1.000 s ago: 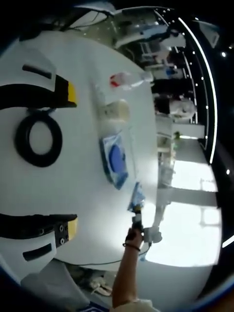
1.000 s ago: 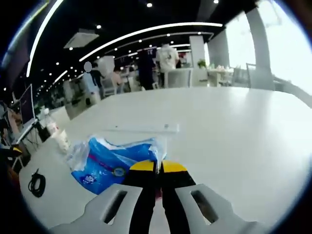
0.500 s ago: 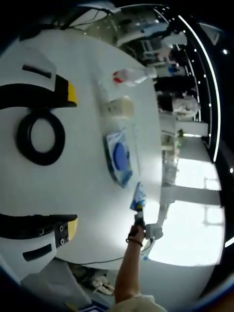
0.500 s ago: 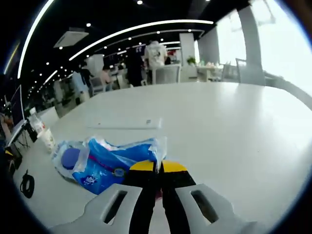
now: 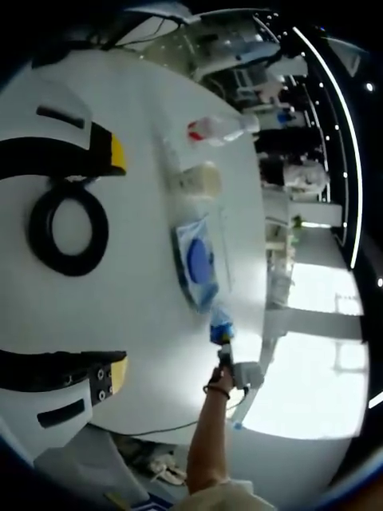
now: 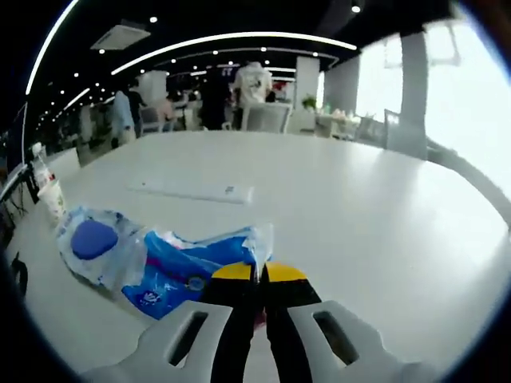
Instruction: Arrange the tabletop items into an orderly group along one side of the table until the central work area is clear of visible clutter.
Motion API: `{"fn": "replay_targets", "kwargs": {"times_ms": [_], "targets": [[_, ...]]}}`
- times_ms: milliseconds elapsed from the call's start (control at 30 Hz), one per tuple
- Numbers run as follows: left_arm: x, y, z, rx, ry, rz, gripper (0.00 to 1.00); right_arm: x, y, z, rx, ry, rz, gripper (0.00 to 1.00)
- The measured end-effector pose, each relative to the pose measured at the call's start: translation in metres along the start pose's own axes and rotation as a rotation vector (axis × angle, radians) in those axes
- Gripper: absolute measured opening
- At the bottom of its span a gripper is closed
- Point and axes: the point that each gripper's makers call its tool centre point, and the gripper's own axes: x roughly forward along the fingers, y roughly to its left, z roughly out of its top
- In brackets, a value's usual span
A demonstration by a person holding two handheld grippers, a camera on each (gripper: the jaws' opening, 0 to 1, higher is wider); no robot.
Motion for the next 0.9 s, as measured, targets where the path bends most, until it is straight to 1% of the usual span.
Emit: {"fn": "replay_targets", "kwargs": {"times_ms": [133,200,300,400,467,567,667,733,900], "targets": [[0.000,0.001,-0.001,-0.002,0.003,0.004,0.87,0.002,-0.002,-0.003,0.008,0.005,-0.028,0.04],[0.000,0.001,-0.001,-0.001,0.004,0.002,0.88,0.002,-0.004,-0.006,-0.006,0.012,-0.045,0.04],[-0.001,0.002,0.000,-0.001,0.004,0.004,0.87,0.002,-0.003,-0.009,0.011,0.012,-0.052,0.04],[-0.001,0.003,-0.001,0.000,0.009,0.006,0.87,0.003,0.000,-0.013,0.015,0.020,-0.043,0.04],[-0.001,0.003,-0.002,-0.003,0.010,0.007,0.87,0.004,0.000,-0.015,0.002,0.027,-0.048,0.04],[-0.001,0.002,-0.001,-0.003,0.009,0.003,0.87,0.005,-0.001,-0.020,0.007,0.044,-0.048,0.04],[-0.001,0.002,-0.001,-0.003,0.010,0.004,0.87,0.004,-0.001,-0.022,0.011,0.044,-0.052,0.05],[-0.001,0.002,-0.001,-0.003,0.011,0.004,0.87,0.005,-0.001,-0.023,0.042,0.044,-0.054,0.06],[-0.002,0.002,-0.002,-0.004,0.012,0.002,0.87,0.004,-0.003,-0.023,0.072,0.043,-0.068,0.09]]}}
